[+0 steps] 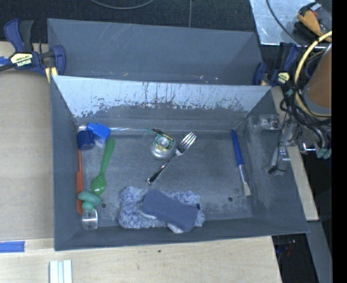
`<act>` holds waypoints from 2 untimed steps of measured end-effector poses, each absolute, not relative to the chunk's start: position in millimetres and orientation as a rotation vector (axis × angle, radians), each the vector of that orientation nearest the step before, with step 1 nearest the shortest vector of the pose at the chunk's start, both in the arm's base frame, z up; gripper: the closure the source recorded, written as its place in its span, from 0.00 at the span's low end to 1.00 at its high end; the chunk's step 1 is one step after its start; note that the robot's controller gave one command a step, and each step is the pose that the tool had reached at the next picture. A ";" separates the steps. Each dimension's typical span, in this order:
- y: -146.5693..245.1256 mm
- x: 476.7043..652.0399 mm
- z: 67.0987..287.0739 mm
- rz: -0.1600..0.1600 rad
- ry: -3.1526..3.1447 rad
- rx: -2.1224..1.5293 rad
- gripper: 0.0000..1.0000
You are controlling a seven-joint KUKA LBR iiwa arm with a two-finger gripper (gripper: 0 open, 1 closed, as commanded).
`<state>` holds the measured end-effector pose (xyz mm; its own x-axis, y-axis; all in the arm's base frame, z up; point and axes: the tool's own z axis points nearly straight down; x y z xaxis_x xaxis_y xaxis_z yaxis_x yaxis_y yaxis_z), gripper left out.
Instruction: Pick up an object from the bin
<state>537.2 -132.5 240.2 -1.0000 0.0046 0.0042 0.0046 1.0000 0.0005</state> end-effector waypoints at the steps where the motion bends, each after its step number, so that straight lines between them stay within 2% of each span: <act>1: -131.7 538.9 244.6 0.002 -3.146 0.000 0.00; 2: -117.1 505.5 77.8 0.004 -3.147 0.112 0.00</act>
Offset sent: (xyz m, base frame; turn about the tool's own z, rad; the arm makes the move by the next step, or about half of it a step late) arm -0.0346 0.0166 -0.1702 -0.0818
